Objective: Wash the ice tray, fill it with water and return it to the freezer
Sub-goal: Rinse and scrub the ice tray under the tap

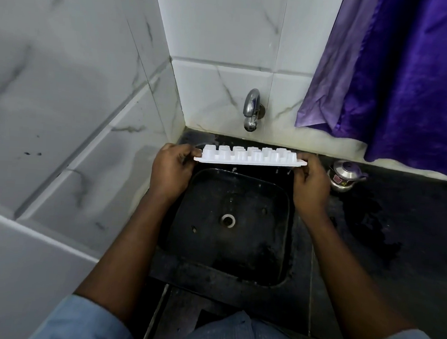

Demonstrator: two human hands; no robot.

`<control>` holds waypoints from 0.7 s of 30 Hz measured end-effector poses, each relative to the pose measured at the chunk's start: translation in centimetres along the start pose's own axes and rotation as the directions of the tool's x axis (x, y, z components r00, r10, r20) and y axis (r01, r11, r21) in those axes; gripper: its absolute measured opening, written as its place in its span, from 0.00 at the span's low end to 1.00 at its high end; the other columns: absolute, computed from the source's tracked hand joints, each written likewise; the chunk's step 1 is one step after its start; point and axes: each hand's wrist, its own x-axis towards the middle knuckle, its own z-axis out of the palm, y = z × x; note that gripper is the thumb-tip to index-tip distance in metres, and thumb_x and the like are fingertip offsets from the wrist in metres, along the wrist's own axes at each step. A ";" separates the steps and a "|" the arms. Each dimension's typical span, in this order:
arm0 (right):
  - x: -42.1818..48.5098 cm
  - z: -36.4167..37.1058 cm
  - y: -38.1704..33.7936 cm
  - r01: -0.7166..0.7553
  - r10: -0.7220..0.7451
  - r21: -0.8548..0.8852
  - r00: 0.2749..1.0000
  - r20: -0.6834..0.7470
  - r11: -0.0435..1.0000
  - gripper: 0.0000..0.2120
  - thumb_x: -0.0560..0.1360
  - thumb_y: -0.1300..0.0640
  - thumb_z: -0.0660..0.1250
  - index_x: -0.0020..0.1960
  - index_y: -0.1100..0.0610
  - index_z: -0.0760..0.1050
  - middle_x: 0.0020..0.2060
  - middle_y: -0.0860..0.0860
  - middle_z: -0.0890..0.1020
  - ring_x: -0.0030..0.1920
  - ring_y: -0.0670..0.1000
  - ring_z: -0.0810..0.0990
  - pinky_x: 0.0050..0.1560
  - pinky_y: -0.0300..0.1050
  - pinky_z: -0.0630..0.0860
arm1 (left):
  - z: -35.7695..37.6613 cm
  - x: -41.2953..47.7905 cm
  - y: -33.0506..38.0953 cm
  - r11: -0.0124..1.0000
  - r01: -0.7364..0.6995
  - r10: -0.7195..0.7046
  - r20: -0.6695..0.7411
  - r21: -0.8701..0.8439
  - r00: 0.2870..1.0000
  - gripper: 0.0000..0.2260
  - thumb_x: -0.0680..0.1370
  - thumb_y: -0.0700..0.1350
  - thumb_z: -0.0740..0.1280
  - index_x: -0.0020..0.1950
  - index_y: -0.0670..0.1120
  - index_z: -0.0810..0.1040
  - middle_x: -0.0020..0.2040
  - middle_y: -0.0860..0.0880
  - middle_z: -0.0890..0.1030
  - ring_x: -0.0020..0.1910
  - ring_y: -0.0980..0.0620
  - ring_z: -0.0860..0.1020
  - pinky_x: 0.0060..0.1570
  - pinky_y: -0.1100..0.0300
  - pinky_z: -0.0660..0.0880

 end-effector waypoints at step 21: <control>0.6 -1.0 -0.3 -0.029 0.029 0.078 1.000 0.006 0.997 0.12 0.78 0.57 0.62 0.61 0.50 0.75 0.54 0.52 0.83 0.55 0.55 0.82 0.58 0.59 0.79 | 1.0 0.0 1.0 0.981 0.098 -0.106 -0.035 -0.167 0.994 0.09 0.77 0.37 0.74 0.53 0.49 0.88 0.49 0.51 0.88 0.49 0.51 0.84 0.52 0.52 0.82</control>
